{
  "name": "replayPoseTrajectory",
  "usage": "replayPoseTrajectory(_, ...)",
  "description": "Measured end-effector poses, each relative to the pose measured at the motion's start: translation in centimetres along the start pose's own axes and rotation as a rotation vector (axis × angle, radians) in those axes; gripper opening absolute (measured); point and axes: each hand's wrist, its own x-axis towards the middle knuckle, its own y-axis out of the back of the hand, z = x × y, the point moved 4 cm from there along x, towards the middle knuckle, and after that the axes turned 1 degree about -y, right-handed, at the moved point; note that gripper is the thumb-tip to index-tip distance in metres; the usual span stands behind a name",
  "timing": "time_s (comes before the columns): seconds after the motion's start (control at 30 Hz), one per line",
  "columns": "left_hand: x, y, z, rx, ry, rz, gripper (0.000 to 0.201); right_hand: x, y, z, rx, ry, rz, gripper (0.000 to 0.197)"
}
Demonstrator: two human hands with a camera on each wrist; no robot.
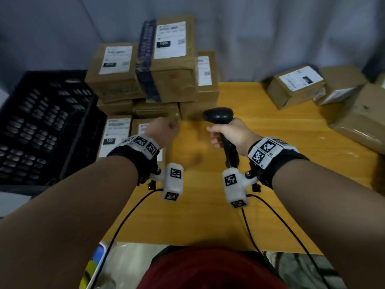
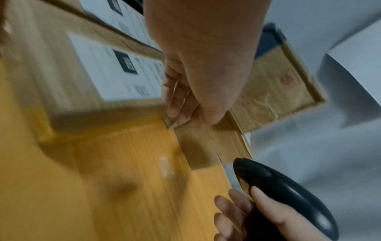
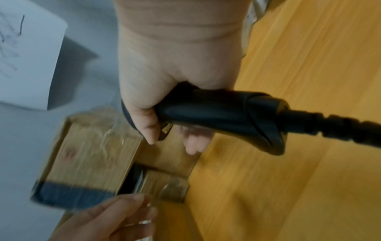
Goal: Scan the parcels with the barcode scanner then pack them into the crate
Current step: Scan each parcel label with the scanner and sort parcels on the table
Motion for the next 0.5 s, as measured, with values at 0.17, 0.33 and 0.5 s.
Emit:
replayPoseTrajectory(0.17, 1.2, -2.8, 8.2, -0.039, -0.158, -0.066, 0.027, -1.7, 9.7, 0.6, 0.031, 0.017, 0.191, 0.031)
replayPoseTrajectory(0.33, 1.2, -6.6, 16.3, -0.114, -0.223, -0.101, 0.027, -4.4, 18.9, 1.6, 0.062, 0.045, 0.312, 0.029)
replayPoseTrajectory(0.5, 0.1, -11.3, 25.2, -0.166, -0.279, -0.122, 0.03, -7.0, 27.7, 2.7, 0.054, 0.084, 0.4, 0.023)
